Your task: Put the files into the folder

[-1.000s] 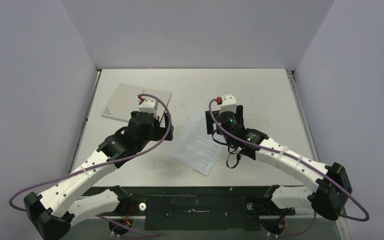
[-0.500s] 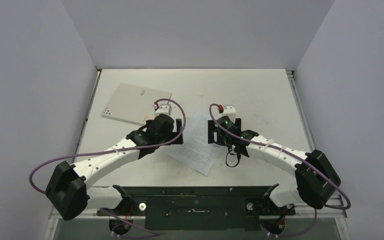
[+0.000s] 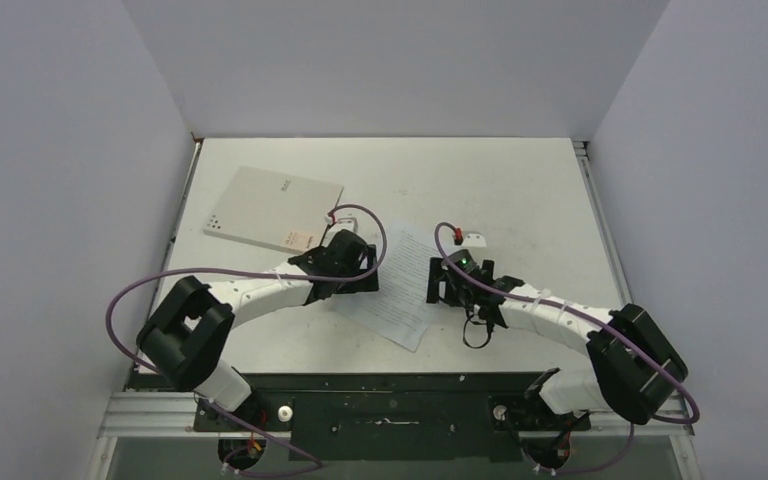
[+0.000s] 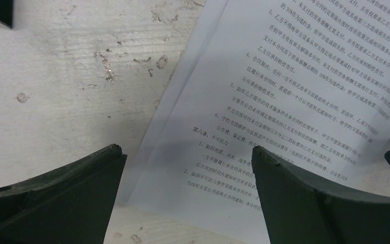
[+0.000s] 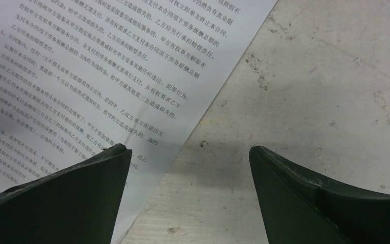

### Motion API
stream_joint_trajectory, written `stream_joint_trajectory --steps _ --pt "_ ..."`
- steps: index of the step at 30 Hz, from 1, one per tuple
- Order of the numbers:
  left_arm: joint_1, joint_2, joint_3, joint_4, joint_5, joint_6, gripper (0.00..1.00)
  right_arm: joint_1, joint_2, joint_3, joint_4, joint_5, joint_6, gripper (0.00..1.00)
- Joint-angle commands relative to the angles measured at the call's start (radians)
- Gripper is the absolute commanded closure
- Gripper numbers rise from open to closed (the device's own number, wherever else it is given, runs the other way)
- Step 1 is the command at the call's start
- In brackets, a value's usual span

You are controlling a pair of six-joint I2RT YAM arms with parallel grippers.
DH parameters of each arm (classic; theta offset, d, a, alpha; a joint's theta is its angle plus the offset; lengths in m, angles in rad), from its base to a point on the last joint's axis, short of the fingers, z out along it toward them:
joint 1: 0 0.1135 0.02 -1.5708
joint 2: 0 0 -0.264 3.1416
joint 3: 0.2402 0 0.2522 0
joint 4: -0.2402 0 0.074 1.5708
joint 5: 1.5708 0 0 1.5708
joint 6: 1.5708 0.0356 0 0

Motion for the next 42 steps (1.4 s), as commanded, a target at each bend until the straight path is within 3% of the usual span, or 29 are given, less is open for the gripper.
stream_joint_trajectory --steps 1,21,33,42 --pt "0.011 0.058 0.017 0.087 0.049 -0.014 0.04 -0.014 -0.039 -0.036 0.086 -0.042 0.058 0.1" --pt "-0.008 0.232 0.03 0.184 0.231 -0.056 0.03 -0.113 -0.115 -0.138 0.136 -0.141 0.116 0.1" --pt "-0.075 0.333 0.107 0.233 0.308 -0.114 0.03 -0.247 -0.251 -0.141 0.01 -0.107 0.103 0.1" --pt "-0.111 0.409 0.154 0.356 0.387 -0.186 0.03 -0.362 -0.278 -0.13 -0.043 -0.15 0.076 0.1"
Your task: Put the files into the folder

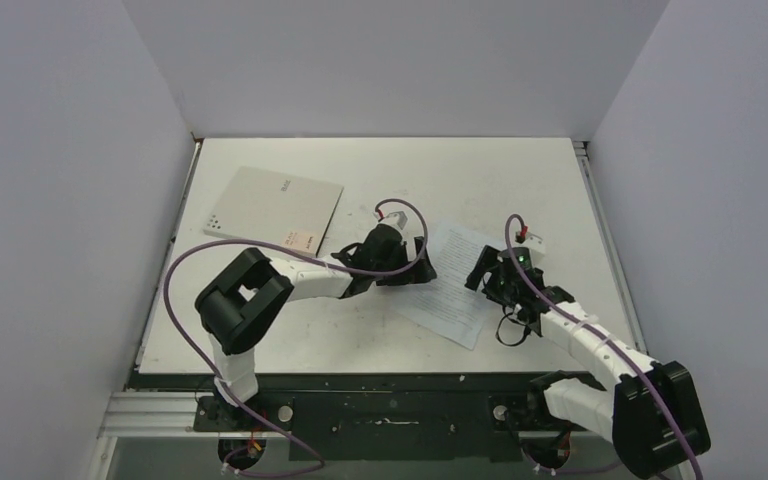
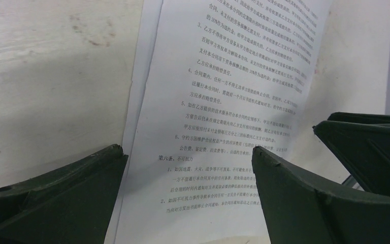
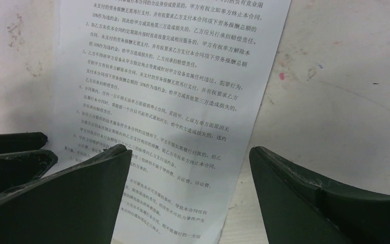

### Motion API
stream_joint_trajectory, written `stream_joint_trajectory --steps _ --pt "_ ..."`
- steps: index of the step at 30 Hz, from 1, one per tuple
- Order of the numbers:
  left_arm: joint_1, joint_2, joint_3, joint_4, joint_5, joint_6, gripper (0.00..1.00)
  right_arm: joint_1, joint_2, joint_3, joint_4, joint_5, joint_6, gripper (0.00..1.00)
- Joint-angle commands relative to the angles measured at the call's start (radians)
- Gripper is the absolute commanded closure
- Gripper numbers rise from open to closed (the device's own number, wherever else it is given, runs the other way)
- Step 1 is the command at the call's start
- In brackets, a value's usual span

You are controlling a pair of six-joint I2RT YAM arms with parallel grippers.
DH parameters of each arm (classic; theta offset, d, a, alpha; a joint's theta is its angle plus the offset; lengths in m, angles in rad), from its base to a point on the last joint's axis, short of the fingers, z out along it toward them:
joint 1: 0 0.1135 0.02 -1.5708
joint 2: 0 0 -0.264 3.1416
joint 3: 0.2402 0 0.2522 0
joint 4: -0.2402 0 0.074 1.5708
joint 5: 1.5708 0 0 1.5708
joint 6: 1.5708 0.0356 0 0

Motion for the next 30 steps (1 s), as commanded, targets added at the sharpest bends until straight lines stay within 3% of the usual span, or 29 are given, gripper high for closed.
stream_joint_trajectory --steps 1,20,30 --pt "-0.032 0.093 0.006 -0.029 0.093 -0.066 0.03 -0.054 -0.008 0.02 -0.029 -0.019 -0.028 0.1" --pt "-0.071 0.177 0.106 0.045 0.172 -0.097 0.02 -0.25 0.098 -0.056 0.103 -0.167 -0.002 0.1" --pt "-0.019 0.048 0.067 -0.037 0.096 -0.028 0.03 -0.299 0.249 -0.018 0.204 -0.111 0.054 0.1"
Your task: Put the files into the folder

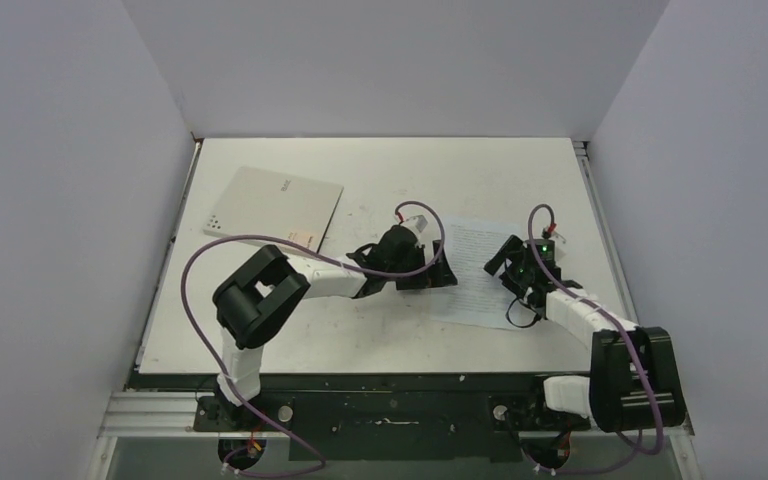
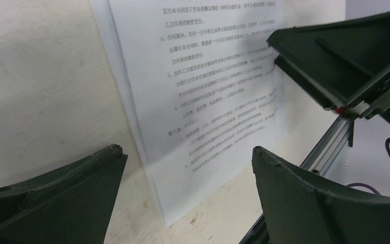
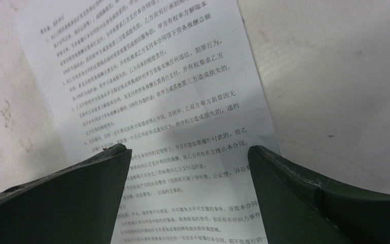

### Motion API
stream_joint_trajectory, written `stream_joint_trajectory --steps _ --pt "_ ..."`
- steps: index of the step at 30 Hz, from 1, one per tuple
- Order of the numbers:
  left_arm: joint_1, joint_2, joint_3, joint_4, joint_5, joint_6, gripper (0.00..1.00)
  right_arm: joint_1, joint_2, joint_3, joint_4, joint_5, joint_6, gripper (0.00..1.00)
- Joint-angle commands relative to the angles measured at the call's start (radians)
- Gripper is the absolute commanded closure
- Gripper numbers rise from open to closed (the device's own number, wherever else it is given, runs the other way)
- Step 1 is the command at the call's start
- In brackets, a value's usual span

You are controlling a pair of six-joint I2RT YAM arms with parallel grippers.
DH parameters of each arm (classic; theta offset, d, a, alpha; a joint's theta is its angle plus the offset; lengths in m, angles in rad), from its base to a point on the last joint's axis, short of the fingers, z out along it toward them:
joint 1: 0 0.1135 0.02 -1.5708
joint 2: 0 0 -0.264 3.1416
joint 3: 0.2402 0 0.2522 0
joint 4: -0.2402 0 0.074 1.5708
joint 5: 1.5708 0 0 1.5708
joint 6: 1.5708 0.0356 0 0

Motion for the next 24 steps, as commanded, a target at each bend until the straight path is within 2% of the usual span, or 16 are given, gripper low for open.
stream_joint_trajectory --steps 1,15,19,24 --pt "0.048 -0.086 -0.047 -0.132 -0.047 0.05 0.03 -0.025 0.1 0.012 0.037 0.04 0.043 0.1" --pt "0.194 -0.421 -0.223 -0.28 -0.135 0.095 0.03 -0.05 0.301 0.159 0.108 0.086 0.127 0.1" --pt "0.249 -0.538 -0.278 -0.321 -0.16 0.084 0.03 -0.048 0.284 0.231 0.083 0.08 0.129 0.1" --pt "0.304 -0.692 -0.326 -0.399 -0.267 0.065 0.04 -0.015 0.219 0.327 0.051 0.092 0.088 0.1"
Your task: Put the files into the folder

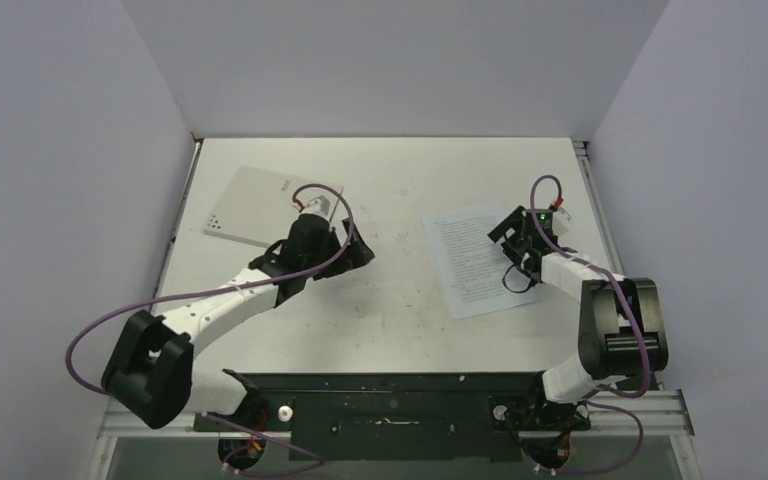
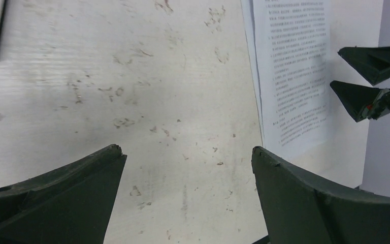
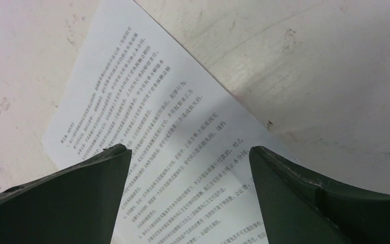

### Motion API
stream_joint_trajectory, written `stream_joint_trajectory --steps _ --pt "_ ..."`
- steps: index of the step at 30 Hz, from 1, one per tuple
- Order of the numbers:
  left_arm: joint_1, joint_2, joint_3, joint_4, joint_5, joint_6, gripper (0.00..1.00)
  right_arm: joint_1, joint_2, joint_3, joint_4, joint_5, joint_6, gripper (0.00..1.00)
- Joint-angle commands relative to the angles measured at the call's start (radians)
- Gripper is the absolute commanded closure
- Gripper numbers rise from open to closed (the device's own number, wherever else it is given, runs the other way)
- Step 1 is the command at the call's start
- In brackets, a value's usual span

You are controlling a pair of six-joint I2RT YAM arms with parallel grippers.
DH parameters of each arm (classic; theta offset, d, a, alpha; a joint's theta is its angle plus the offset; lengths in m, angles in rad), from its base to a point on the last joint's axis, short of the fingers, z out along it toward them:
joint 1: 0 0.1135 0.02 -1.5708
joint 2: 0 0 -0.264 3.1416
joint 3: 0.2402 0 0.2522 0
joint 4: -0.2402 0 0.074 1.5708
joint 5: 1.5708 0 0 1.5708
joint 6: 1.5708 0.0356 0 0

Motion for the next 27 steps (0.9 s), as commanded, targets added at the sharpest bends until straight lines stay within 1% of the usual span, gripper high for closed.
stream_joint_trajectory --steps 1,6,11,15,19,27 --pt "0.044 -0.12 -0.023 -0.085 -0.118 -0.011 0.04 0.036 -0.072 0.114 -0.033 0.033 -0.034 0.1" --pt "0.144 -0.202 -0.072 -0.126 -0.155 -0.059 0.04 0.129 -0.076 0.233 -0.081 0.064 -0.103 0.1" --pt "0.237 -0.249 -0.129 -0.119 -0.171 -0.099 0.04 0.251 -0.007 0.375 -0.087 0.062 -0.165 0.1" --pt "0.288 -0.263 -0.156 -0.11 -0.203 -0.14 0.04 0.352 0.114 0.54 -0.109 0.026 -0.214 0.1" --pt "0.329 -0.227 -0.158 -0.098 -0.21 -0.178 0.04 0.425 0.248 0.685 -0.13 -0.009 -0.24 0.1" --pt "0.394 -0.156 -0.173 -0.022 -0.227 -0.236 0.04 0.503 0.519 0.974 -0.125 -0.212 -0.287 0.1"
